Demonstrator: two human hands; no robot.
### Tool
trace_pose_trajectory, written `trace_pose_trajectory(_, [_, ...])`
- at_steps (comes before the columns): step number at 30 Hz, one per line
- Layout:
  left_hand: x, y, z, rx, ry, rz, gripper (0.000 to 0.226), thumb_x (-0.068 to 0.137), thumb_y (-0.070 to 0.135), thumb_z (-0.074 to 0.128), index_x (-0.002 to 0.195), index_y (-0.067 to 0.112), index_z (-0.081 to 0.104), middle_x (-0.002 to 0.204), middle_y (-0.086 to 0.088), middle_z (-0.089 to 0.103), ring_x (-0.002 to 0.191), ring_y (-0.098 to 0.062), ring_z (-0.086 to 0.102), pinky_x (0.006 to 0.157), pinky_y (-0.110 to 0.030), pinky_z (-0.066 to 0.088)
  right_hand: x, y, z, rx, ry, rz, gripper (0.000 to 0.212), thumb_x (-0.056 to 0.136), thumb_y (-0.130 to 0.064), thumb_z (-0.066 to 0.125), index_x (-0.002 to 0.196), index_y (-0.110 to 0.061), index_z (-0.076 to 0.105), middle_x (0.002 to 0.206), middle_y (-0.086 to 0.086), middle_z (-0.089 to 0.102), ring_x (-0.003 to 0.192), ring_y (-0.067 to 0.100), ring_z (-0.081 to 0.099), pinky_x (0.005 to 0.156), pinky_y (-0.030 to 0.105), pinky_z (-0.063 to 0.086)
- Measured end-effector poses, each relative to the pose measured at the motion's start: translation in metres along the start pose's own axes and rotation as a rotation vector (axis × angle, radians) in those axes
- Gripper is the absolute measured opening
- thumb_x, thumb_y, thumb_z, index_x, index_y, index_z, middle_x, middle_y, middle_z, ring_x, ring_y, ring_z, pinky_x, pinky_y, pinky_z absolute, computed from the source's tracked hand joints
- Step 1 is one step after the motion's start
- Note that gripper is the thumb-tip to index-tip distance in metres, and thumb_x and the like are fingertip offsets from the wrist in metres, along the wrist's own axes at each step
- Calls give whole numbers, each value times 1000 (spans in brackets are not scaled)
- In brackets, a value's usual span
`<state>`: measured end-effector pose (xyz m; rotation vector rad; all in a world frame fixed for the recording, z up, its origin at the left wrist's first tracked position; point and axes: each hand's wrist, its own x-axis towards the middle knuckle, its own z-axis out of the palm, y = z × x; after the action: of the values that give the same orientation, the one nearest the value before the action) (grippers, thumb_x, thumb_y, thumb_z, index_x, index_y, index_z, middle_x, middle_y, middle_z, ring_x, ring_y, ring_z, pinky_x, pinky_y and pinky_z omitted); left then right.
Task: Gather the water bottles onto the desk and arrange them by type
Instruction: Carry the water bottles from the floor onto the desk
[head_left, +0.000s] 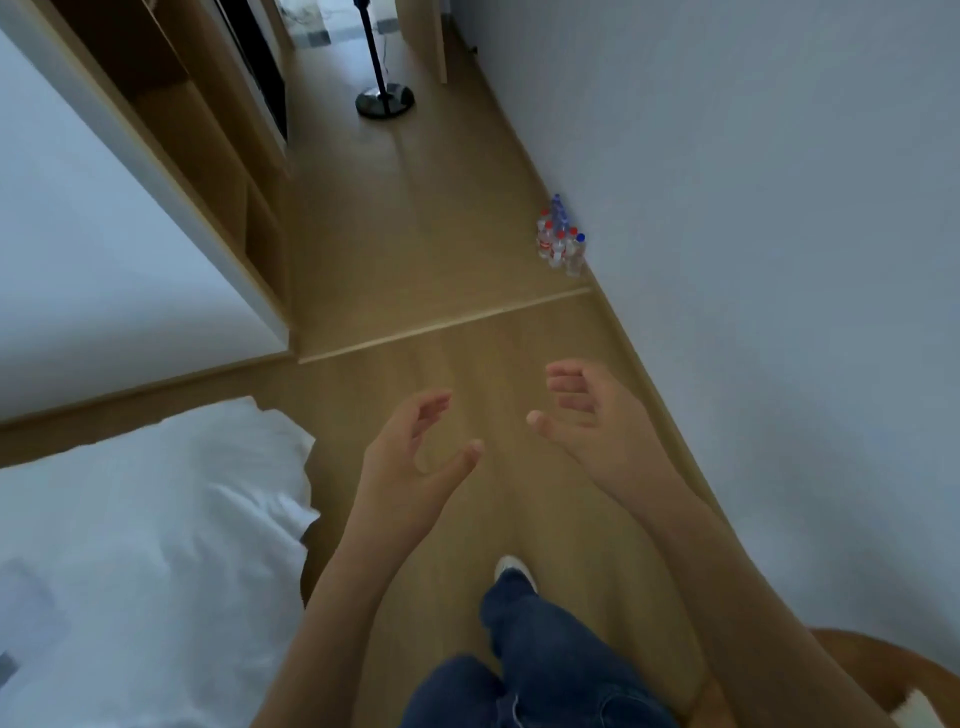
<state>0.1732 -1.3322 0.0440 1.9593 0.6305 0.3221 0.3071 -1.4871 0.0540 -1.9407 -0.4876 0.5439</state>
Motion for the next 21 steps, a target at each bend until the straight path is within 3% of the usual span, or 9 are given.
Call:
trace_pose_trajectory(5, [120, 7, -25, -33, 18, -23, 50, 83, 27, 77, 125, 34, 51, 122, 25, 55, 120, 7, 51, 99, -14, 39, 120, -31, 6, 10, -26, 9, 46, 83, -27, 77, 122, -31, 52, 119, -11, 59, 112, 9, 58, 99, 30, 49])
trace_pose_trajectory(10, [249, -9, -50, -45, 18, -48, 48, 82, 26, 77, 123, 30, 52, 121, 21, 58, 120, 4, 53, 102, -19, 42, 246, -48, 26, -6, -29, 35, 49, 84, -28, 77, 128, -26, 53, 121, -11, 59, 113, 8, 57, 92, 19, 45])
trace_pose_trajectory(13, [338, -24, -66, -38, -11, -57, 48, 83, 28, 77, 123, 34, 52, 126, 14, 58, 122, -3, 54, 103, -26, 43, 329, -61, 41, -1, 10, 56, 52, 85, -27, 76, 130, -23, 53, 123, -10, 58, 116, 10, 57, 100, 29, 47])
trace_pose_trajectory(18, [490, -34, -99, -19, -115, -41, 48, 83, 29, 76, 122, 36, 49, 125, 18, 55, 122, 0, 52, 91, -8, 36, 461, -96, 60, 40, 101, 92, 43, 86, -21, 76, 123, -24, 54, 113, -13, 57, 108, 10, 58, 98, 34, 51])
trace_pose_trajectory(21, [573, -28, -114, 21, -151, 3, 48, 83, 32, 76, 123, 38, 49, 124, 21, 54, 117, 11, 49, 89, -5, 33, 523, -112, 62, 53, 166, 85, 42, 85, -21, 76, 119, -30, 52, 113, -14, 57, 110, 12, 59, 95, 32, 51])
